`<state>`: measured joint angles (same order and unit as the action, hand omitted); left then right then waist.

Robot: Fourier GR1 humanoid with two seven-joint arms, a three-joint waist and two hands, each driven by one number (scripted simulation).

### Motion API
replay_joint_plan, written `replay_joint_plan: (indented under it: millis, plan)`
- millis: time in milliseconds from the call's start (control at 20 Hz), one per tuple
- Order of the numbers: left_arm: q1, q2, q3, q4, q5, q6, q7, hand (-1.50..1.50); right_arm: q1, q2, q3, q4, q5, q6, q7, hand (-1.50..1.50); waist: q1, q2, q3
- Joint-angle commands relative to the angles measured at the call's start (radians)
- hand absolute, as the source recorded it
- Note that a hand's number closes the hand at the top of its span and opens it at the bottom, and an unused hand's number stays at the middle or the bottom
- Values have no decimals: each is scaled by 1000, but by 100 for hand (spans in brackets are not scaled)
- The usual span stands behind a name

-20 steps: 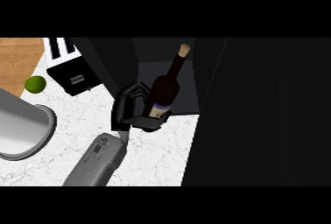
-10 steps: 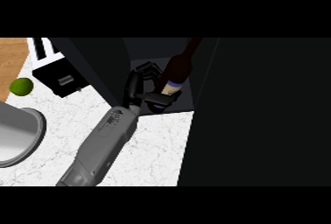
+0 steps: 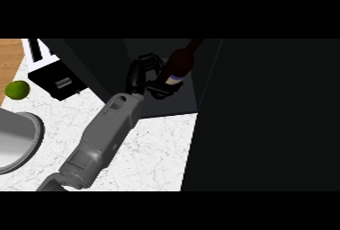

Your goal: Pick up the wine, place it into the cabinet and close the cabinet

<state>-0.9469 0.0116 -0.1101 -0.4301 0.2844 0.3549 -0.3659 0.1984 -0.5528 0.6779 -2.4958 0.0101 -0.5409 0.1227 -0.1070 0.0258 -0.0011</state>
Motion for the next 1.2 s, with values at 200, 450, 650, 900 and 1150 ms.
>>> replay_joint_plan:
  millis: [200, 450, 650, 900, 1150]
  plan:
    - [-94, 24, 47, 163, -12, 35, -94, 150, 52, -10, 30, -92, -43, 32, -25, -150, -19, 10, 1]
    - [-142, 62, 50, 216, -36, 74, -119, -150, 60, -22, 17, -126, -52, 35, -9, -150, -28, 15, -1]
    - [-159, 73, 54, 257, -46, 97, -137, -150, 56, -23, 21, -104, -53, 50, -33, -150, -28, 18, -1]
    - [-186, 67, 64, 288, -48, 119, -143, -150, 67, -32, 26, -113, -54, 62, -31, -150, -26, 16, -2]
    - [-215, 65, 93, 270, -18, -19, -165, -150, 81, -47, -4, -135, -62, 68, -52, -150, -23, 11, -1]
